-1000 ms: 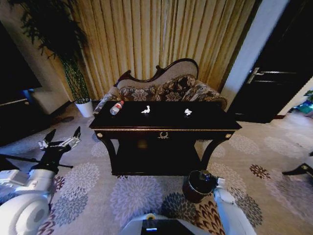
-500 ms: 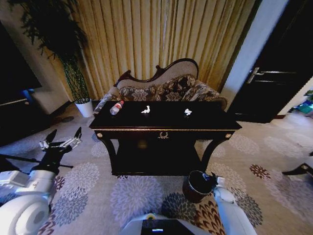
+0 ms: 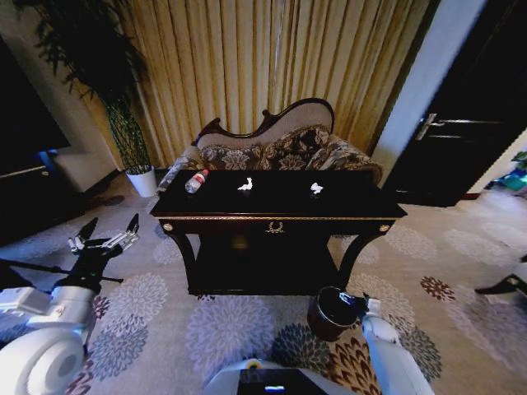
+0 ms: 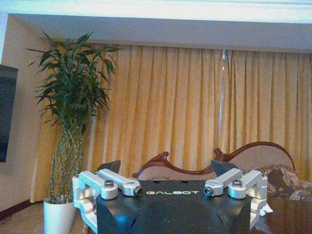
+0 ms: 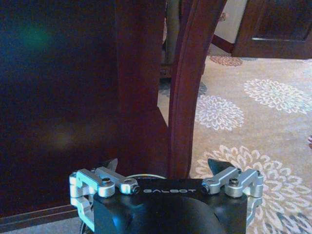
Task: Move to the front of the table and place the trash on the table into the trash bin.
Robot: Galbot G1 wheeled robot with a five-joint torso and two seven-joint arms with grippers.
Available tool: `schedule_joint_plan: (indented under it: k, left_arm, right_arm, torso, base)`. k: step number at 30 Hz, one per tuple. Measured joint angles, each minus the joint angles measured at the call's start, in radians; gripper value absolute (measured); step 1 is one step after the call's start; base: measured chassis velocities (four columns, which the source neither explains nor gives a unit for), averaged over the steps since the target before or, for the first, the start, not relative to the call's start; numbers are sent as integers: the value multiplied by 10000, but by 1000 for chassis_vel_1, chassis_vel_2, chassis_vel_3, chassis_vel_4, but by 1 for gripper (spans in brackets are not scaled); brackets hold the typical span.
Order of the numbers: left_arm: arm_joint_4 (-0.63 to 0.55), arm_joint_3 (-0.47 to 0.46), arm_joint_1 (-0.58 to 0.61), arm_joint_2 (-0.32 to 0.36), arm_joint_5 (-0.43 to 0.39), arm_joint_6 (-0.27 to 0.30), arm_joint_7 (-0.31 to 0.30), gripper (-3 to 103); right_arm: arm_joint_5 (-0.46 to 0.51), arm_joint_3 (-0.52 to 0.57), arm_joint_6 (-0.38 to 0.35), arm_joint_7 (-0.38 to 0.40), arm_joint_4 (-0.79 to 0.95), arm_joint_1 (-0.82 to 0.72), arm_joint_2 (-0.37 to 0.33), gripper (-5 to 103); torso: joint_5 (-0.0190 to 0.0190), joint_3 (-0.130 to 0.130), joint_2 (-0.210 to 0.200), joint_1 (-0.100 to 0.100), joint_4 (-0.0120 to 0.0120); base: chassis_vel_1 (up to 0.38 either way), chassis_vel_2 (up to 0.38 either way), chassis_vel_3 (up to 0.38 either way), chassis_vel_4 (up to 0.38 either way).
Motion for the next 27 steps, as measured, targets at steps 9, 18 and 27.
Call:
schedule_joint_plan:
  k: [9, 18, 27]
  left_arm:
    - [-10, 45, -12, -31, 22, 4, 23, 100]
    - [-29, 26, -18, -49, 27, 5, 21, 100]
    - [-55, -12, -10, -69, 27, -17, -2, 100]
  right_arm:
    - [58, 30, -2, 6, -36, -76, -24, 100]
    - [1513, 83, -454, 24, 1333, -526, -37, 100]
    - [2594, 457, -494, 22, 3716, -1378, -195, 100]
  torso:
    - [0, 0, -1, 0, 0]
    - [0, 0, 0, 0, 3]
    - [1, 0, -1, 0, -1]
  base:
    - [0, 0, 0, 0]
    - [0, 0, 0, 0]
    - [0, 0, 0, 0]
